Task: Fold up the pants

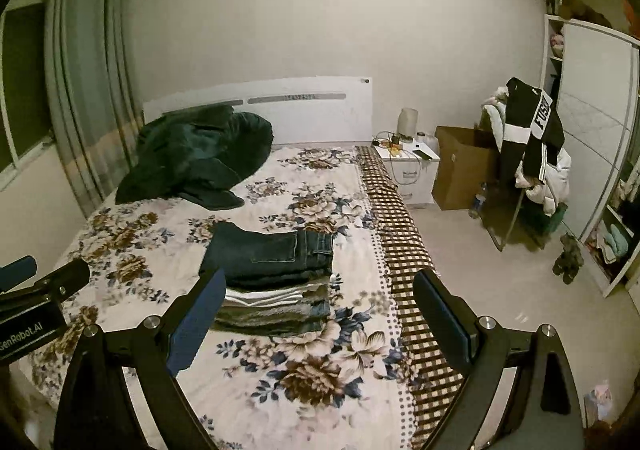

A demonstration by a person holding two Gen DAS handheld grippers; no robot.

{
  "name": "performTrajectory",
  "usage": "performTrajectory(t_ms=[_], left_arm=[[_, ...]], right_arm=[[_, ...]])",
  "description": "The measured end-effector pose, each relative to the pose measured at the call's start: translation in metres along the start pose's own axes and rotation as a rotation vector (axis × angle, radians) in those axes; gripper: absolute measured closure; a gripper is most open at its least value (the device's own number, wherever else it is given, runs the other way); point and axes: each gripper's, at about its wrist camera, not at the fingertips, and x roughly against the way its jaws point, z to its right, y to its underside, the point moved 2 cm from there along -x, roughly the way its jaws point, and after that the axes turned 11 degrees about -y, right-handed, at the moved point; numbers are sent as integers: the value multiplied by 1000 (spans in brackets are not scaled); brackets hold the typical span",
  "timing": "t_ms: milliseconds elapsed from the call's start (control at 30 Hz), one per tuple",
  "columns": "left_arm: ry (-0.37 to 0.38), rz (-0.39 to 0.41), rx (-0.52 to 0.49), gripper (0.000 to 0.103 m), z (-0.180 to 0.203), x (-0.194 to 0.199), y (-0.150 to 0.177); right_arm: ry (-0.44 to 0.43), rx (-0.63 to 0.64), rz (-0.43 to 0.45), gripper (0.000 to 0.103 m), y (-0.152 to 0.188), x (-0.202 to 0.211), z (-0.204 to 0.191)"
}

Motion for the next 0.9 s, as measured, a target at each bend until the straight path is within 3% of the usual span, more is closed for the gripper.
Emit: performTrajectory(t_ms=[167,200,233,300,400,900], left_arm=[[2,8,20,12,-16,23,3],[4,10,18,10,-17,28,5],[5,11,15,2,-20,31,4],[-2,30,17,0,-25,41,7],[-2,61,17,0,-31,48,9],[-6,51,-21,0,-37,60,28]], right_arm=[[12,23,27,4,-4,53,-16],[16,23,32,4,-4,64,-19],[14,22,31,4,-5,67,-20],[19,20,34,4,-3,80,-24],[29,21,39,3,-1,86,-27],[14,15,32,3,5,103,-37]])
